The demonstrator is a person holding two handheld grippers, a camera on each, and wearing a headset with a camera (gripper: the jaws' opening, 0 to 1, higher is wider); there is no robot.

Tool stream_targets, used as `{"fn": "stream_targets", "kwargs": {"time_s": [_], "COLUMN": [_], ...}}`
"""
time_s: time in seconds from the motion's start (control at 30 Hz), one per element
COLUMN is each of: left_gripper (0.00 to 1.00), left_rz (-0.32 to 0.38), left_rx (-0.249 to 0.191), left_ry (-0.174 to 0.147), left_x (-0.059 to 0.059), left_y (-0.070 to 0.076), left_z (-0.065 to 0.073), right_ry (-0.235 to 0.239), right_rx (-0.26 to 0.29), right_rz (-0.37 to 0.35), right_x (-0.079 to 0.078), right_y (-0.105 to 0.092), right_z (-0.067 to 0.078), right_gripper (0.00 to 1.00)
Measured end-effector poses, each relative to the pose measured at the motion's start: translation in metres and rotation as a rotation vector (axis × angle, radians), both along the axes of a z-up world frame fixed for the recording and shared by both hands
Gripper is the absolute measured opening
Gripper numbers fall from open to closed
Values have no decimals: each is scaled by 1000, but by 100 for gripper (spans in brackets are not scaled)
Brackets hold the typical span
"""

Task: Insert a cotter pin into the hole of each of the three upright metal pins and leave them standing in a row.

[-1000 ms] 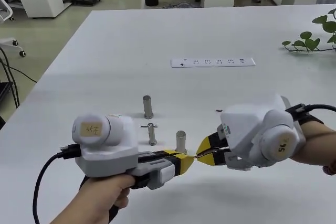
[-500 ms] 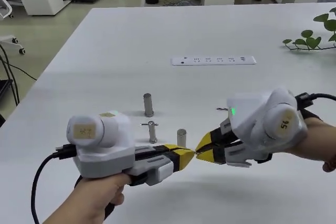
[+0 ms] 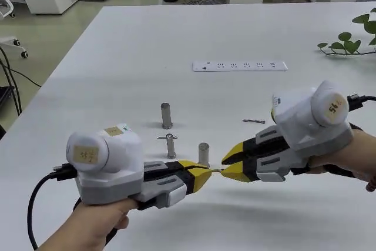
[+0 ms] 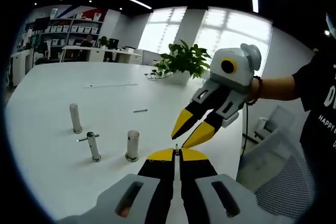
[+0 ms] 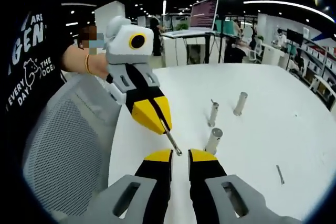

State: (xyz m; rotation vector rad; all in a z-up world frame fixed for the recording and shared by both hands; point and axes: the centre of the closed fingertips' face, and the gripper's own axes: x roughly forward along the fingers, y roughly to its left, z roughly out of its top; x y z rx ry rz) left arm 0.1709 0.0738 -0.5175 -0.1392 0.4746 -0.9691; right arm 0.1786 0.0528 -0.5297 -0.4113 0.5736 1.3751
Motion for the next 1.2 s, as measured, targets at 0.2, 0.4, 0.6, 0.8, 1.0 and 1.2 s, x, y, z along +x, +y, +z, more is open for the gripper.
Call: {"fn": "stream_targets", "kwargs": {"time_s": [0.2, 0.4, 0.6, 0.8, 1.0, 1.2], "left_gripper": [0, 0, 0, 0, 0, 0], "left_rz": [-46, -102, -139, -149, -141, -153], "left_rx": [3, -23, -46, -87, -106, -82], "left_ry": [-36, -48, -31, -12, 10, -7], "left_x": [-7, -15, -23, -26, -26, -28], "left_y": [1, -3, -6, -8, -6, -7], "left_z": [2, 5, 4, 8, 8, 6], "right_ry": [102, 182, 220, 224, 227, 163], "right_rx": [61, 95, 110, 118, 116, 72], "right_rz": [-14, -6, 11, 25, 33, 83], "right_x": [-11, -24, -35, -39, -39, -41], "right_y": [1, 1, 3, 8, 9, 7], "right_z": [2, 1, 0, 0, 1, 0], "right_gripper": [9, 9, 9, 5, 1, 0]}}
